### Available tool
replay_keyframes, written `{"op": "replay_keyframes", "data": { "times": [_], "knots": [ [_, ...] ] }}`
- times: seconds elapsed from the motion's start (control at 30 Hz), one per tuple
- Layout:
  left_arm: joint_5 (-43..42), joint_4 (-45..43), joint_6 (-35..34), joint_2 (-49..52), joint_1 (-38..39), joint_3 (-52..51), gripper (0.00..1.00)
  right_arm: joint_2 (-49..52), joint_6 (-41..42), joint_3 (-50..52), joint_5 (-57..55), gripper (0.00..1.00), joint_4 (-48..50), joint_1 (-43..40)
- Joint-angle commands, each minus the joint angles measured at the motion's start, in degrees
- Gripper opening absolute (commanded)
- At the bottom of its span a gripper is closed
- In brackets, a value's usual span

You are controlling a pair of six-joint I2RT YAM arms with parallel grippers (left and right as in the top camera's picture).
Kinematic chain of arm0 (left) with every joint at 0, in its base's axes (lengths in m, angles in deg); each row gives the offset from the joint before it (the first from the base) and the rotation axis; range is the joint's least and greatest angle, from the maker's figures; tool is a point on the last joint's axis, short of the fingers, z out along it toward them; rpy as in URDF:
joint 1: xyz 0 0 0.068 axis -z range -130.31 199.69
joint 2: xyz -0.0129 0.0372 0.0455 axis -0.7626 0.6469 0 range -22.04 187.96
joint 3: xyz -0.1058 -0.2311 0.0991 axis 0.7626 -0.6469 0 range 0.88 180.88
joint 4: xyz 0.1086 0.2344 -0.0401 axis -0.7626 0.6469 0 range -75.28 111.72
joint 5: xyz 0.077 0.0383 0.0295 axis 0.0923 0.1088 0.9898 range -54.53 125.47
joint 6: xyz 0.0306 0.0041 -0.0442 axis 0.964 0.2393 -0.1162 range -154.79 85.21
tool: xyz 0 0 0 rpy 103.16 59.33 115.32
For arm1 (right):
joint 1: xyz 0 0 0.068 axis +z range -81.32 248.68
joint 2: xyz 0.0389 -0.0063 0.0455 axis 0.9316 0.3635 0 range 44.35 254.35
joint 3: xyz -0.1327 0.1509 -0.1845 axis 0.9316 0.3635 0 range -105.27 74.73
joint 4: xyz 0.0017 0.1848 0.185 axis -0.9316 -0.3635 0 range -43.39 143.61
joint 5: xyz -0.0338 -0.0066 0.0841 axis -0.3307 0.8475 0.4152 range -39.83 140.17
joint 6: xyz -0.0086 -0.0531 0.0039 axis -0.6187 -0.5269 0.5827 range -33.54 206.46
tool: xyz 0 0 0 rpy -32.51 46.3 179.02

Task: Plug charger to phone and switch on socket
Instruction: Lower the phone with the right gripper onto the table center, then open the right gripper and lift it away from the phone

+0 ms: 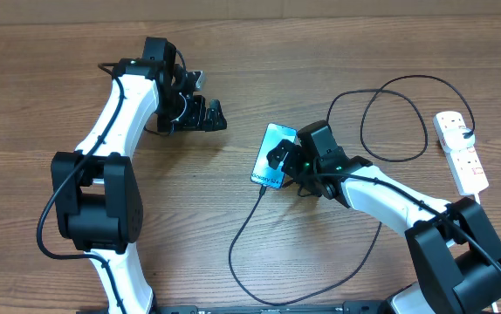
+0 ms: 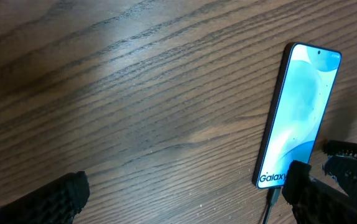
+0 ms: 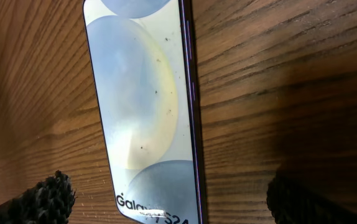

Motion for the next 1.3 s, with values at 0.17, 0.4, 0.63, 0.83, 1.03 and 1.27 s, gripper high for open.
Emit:
{"op": "replay_keyframes", "data": {
  "times": [0.17, 0.4, 0.63, 0.83, 1.03, 1.27],
  "knots": [
    [0.4, -0.2, -0.7, -1.6, -0.1, 0.6, 1.00, 0.1, 0.2, 1.6, -0.5, 1.00, -1.3, -0.2],
    [0.4, -0.2, -0.7, -1.6, -0.1, 0.6, 1.00, -3.2, 0.3, 0.9, 5.2, 1.00, -6.4, -3.7],
    [0.4, -0.2, -0.7, -1.6, -0.1, 0.6, 1.00, -9.6, 0.2, 0.9, 7.0, 1.00, -15.3, -8.6],
    [0.4, -0.2, -0.7, -1.6, -0.1, 0.6, 1.00, -9.5, 0.2, 1.1, 6.1, 1.00, -16.9, -9.1],
    [0.4, -0.2, -0.7, -1.6, -0.1, 0.6, 0.99, -9.5, -3.6, 1.0, 8.6, 1.00, -17.7, -9.1],
    [0.4, -0.2, -0.7, -1.6, -0.1, 0.6, 1.00, -9.5, -7.4, 1.0, 9.4, 1.00, -17.7, -9.7]
  ]
}}
